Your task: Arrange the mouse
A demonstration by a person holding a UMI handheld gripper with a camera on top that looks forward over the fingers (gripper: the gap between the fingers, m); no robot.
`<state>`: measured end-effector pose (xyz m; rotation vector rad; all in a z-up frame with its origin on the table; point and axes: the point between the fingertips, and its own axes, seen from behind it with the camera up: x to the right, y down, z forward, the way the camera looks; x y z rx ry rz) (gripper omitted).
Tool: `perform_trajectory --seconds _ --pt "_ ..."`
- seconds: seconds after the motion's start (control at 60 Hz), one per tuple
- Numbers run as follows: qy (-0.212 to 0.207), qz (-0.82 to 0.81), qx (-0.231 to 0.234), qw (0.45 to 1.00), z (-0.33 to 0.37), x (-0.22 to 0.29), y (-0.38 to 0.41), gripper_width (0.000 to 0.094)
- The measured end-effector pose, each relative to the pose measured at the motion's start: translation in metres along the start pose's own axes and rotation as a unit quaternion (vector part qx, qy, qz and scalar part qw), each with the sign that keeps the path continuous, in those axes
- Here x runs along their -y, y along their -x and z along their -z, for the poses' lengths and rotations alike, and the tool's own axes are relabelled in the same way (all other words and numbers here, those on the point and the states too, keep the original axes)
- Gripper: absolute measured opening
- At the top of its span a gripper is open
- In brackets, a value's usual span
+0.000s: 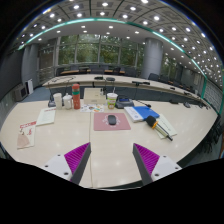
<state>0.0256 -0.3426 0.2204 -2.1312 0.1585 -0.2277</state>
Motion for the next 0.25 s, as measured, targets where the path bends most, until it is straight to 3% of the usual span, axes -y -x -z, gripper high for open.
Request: perform_trajectory --seconds 0.25 --pt "-0.009 -0.003 0.006 1.0 0.01 0.001 0.01 0.0855"
